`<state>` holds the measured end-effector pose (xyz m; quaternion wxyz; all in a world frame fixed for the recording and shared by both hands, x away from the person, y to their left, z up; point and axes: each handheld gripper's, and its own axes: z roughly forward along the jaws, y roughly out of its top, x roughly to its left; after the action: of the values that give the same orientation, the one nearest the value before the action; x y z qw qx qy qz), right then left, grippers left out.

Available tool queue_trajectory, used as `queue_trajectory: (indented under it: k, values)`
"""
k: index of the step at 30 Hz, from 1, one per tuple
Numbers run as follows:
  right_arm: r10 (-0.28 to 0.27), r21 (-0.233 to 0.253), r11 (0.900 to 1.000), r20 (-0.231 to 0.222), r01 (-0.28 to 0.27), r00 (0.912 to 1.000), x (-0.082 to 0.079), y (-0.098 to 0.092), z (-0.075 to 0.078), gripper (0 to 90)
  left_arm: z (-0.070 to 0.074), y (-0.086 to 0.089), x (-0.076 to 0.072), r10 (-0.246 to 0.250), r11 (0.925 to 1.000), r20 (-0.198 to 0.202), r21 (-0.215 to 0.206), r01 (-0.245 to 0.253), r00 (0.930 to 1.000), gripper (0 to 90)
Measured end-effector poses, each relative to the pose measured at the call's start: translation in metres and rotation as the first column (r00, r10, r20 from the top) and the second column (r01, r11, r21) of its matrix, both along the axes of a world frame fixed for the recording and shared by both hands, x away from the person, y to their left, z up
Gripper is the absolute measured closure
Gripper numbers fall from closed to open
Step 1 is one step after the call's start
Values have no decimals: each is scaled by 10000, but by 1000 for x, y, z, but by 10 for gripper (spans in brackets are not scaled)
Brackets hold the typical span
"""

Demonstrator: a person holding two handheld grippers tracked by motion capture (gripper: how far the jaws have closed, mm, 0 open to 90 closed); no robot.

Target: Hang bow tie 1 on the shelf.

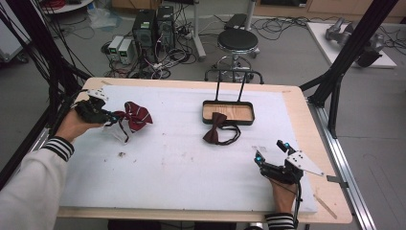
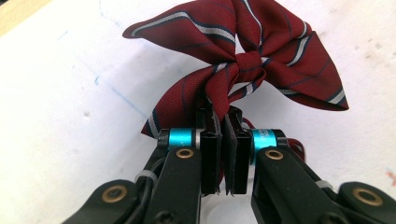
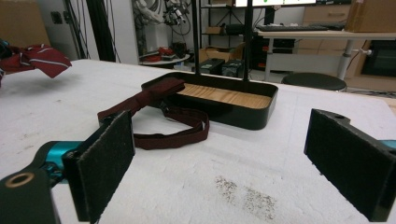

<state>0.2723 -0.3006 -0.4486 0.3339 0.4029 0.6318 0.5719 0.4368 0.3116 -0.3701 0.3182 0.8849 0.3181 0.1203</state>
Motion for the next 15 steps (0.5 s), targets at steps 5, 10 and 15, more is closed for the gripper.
queue_trajectory:
  k: [5,10,15]
  values:
    - [127,34,9999,215,-128,9997,-1,0,10,79,5,-6,-4,-18,9996,165,-273,23,9999,860]
    - [481,64,9988,404,-484,9980,0,2,21,78,13,-14,-10,-25,9987,384,-515,45,9993,859]
    - [845,-82,9964,485,-842,9952,1,8,30,78,21,-24,-17,-170,9963,684,-825,226,9975,860]
